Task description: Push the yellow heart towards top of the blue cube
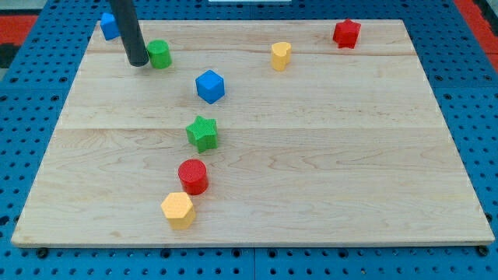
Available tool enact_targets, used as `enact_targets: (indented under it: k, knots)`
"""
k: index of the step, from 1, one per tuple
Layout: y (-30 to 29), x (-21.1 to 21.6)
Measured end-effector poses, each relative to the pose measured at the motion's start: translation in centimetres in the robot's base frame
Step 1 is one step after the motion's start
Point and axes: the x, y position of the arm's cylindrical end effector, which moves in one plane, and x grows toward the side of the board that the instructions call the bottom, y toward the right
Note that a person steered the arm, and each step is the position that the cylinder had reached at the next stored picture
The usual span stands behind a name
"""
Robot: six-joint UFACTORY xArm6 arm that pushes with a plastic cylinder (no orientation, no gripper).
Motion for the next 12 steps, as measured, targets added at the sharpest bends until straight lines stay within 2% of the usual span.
enact_targets:
  k: [1,4,7,11,12]
  knots:
    - [-3.8,0.0]
    - [-2.7,9.0]
    - [11.9,9.8]
    - [30.4,5.7]
    - [30.7,1.9]
